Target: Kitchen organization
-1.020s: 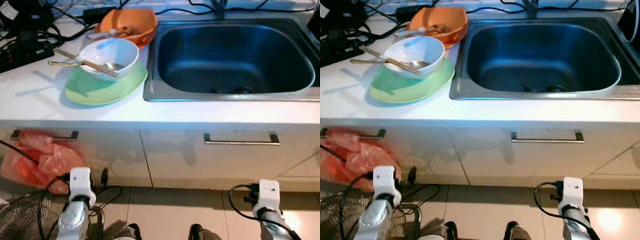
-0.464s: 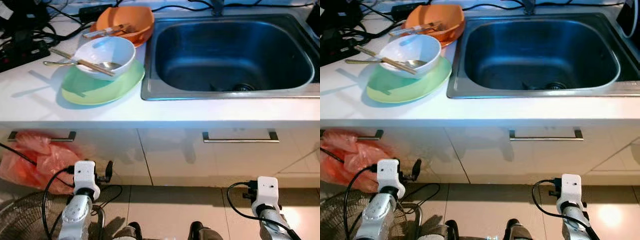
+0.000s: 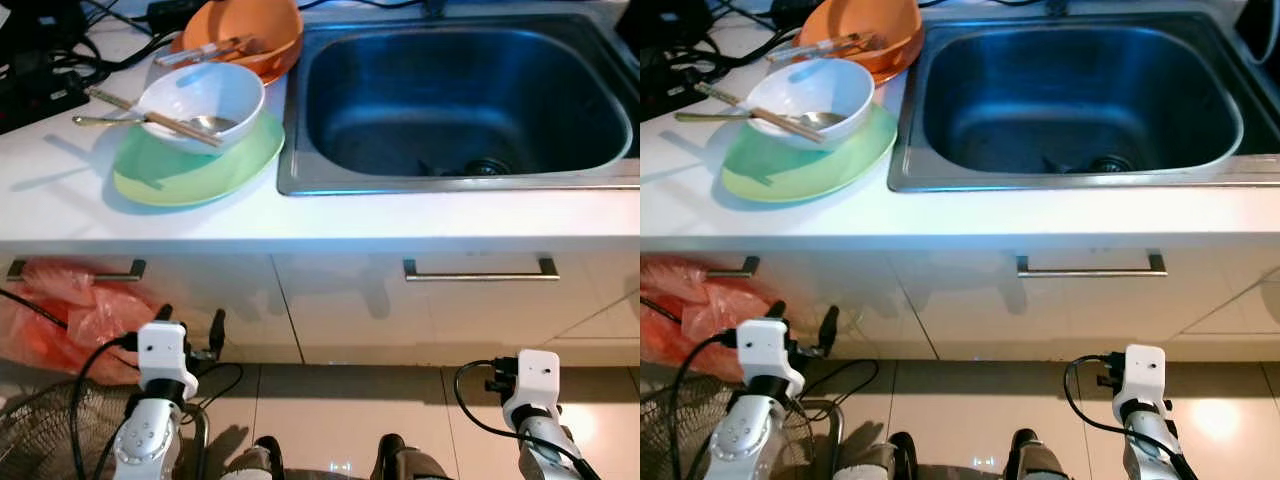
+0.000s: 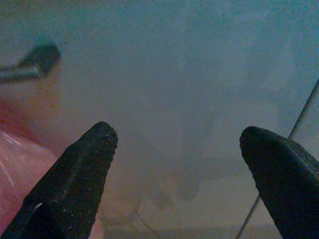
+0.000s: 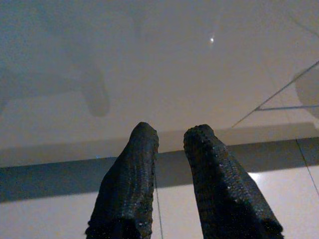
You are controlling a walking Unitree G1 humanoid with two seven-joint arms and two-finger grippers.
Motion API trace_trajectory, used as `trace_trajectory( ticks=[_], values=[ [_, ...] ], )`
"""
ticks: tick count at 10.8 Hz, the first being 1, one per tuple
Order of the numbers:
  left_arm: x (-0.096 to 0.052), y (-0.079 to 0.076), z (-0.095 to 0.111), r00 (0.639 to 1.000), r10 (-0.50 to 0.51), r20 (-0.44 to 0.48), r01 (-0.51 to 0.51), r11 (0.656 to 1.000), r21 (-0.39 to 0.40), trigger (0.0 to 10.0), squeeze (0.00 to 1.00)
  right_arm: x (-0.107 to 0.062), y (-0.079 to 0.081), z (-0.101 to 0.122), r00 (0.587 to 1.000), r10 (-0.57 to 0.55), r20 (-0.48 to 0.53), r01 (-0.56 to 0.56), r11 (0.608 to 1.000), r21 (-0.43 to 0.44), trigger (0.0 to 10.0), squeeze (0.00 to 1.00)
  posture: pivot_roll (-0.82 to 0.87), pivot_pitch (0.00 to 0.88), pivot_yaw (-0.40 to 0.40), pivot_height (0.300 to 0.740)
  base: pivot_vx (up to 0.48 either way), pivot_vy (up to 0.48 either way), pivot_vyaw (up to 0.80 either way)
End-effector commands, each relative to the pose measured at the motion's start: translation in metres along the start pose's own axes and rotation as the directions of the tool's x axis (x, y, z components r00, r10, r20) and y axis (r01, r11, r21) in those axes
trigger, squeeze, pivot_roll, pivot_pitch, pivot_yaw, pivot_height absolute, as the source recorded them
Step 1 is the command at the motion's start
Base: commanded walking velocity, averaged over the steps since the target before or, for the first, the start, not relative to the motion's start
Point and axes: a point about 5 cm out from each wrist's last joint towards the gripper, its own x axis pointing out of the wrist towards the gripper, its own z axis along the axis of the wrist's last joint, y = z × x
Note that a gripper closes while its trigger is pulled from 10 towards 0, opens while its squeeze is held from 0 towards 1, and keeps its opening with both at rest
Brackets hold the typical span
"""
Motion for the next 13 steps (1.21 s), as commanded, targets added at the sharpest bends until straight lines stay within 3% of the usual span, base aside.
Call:
trace_trajectory(
  ticks=[1,6,7,9,11,13],
  values=[
    [-0.009,0.005,0.003,1.0,0.022,-0.005,-0.022,1.0,0.017,10.0,0.0,-0.004,-0.002,-0.005,1.0,-0.006,-0.001,0.006,1.0,0.019,10.0,0.0,0.01,0.247,0.074,0.74,0.0,0.0,0.0],
    [-0.028,0.02,0.046,0.993,0.099,0.061,-0.103,0.993,0.063,10.0,0.0,-0.006,-0.004,-0.004,0.996,-0.084,0.031,0.084,0.996,-0.007,10.0,0.0,-0.02,0.26,0.084,0.74,0.0,0.0,0.0],
    [-0.027,0.023,0.055,0.992,0.099,0.075,-0.105,0.991,0.078,10.0,0.0,-0.072,-0.057,0.028,0.95,-0.112,0.292,0.118,0.993,-0.003,10.0,0.0,-0.03,0.258,0.09,0.74,0.0,0.0,0.0],
    [-0.023,0.028,0.064,0.989,0.112,0.101,-0.12,0.989,0.084,10.0,0.0,-0.129,-0.07,0.069,0.896,-0.07,0.439,0.096,0.995,-0.036,10.0,0.0,-0.03,0.252,0.095,0.74,0.0,0.0,0.0],
    [-0.017,0.024,0.075,0.989,0.086,0.117,-0.097,0.991,0.088,10.0,0.0,-0.14,-0.068,0.088,0.869,-0.027,0.494,0.045,0.999,-0.025,10.0,0.0,-0.04,0.244,0.107,0.74,0.0,0.0,0.0],
    [-0.014,0.025,0.081,0.988,0.091,0.126,-0.103,0.99,0.093,10.0,0.0,-0.15,-0.062,0.107,0.882,-0.031,0.47,0.029,1.0,0.013,10.0,0.0,-0.03,0.234,0.105,0.74,0.0,0.0,0.0]
  ],
)
